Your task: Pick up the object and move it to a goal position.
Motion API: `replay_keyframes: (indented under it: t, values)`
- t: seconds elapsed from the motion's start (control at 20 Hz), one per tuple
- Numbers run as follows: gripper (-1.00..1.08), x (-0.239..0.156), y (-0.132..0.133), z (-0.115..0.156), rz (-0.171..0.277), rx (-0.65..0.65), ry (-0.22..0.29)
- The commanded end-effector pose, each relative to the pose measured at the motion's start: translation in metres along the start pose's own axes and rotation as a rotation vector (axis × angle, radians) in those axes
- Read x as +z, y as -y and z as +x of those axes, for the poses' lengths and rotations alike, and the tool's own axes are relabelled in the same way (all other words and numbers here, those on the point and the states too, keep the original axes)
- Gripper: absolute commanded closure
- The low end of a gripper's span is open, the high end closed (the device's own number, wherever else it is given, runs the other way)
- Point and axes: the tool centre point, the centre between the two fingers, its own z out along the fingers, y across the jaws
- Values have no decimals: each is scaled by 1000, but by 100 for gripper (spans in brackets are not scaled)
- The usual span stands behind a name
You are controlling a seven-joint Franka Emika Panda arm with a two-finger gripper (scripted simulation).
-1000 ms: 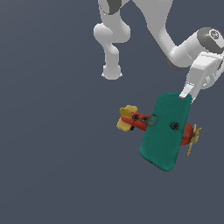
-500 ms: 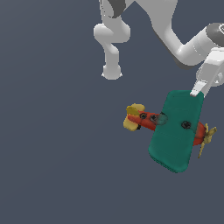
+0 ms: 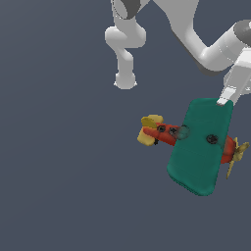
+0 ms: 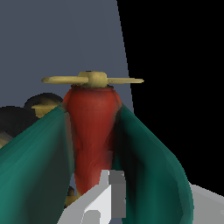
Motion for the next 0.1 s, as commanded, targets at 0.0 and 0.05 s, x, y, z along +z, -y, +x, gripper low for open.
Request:
replay_keyframes:
  t: [0.0,0.05]
  values:
    - [108,0,-11,3,-5,5,-1]
    - [108,0,-12,3,-5,5,-1]
